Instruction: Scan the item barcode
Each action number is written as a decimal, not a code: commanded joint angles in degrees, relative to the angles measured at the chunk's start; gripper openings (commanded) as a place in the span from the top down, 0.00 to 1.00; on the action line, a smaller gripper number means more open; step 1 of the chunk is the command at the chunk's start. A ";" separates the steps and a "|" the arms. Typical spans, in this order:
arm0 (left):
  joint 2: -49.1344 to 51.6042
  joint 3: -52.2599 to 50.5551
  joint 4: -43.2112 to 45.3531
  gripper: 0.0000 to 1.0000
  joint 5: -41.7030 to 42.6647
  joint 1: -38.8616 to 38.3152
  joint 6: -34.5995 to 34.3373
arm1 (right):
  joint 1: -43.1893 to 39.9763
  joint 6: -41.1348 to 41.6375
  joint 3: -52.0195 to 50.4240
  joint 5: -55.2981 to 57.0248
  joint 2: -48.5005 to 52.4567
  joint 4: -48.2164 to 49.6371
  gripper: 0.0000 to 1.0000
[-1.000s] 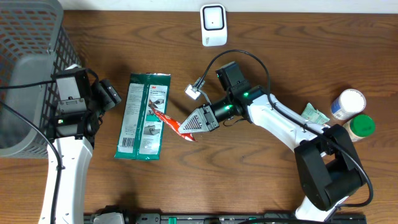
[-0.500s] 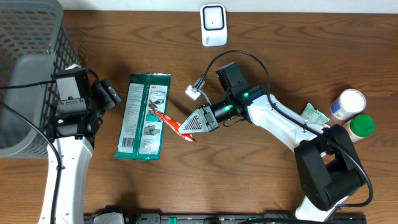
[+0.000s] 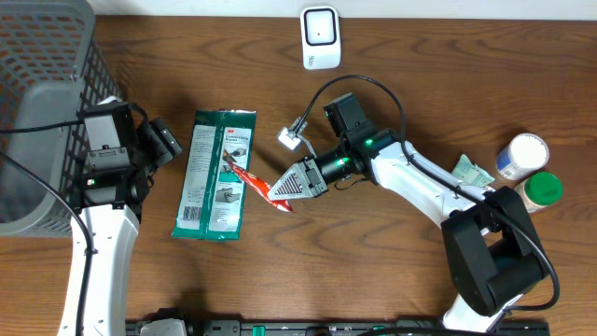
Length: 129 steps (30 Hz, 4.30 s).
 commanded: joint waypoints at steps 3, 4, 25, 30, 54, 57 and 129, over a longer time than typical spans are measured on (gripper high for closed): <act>-0.52 1.46 -0.02 0.12 -0.72 0.20 -0.33 | 0.11 -1.31 -0.35 -0.68 0.37 0.15 0.99; -0.52 1.46 -0.02 0.12 -0.72 0.20 -0.33 | 0.11 -1.31 -0.35 -0.63 0.37 0.17 0.99; -0.52 1.46 -0.02 0.12 -0.72 0.20 -0.33 | 0.11 -1.27 -0.35 -0.28 0.37 0.13 0.99; -0.52 1.46 -0.02 0.12 -0.72 0.20 -0.33 | 0.11 0.11 -0.35 -0.33 0.37 -0.28 0.99; -0.52 1.46 3.37 0.12 -0.72 0.20 -0.33 | -1.11 1.33 -0.35 -2.47 0.37 -0.02 0.99; -0.52 1.46 4.35 0.12 -0.35 0.20 -0.39 | -1.84 1.33 -0.35 -4.00 0.37 -0.04 0.99; -0.22 1.46 28.13 0.35 69.79 -6.80 -1.40 | -1.01 63.45 -0.35 4.66 0.35 77.70 0.99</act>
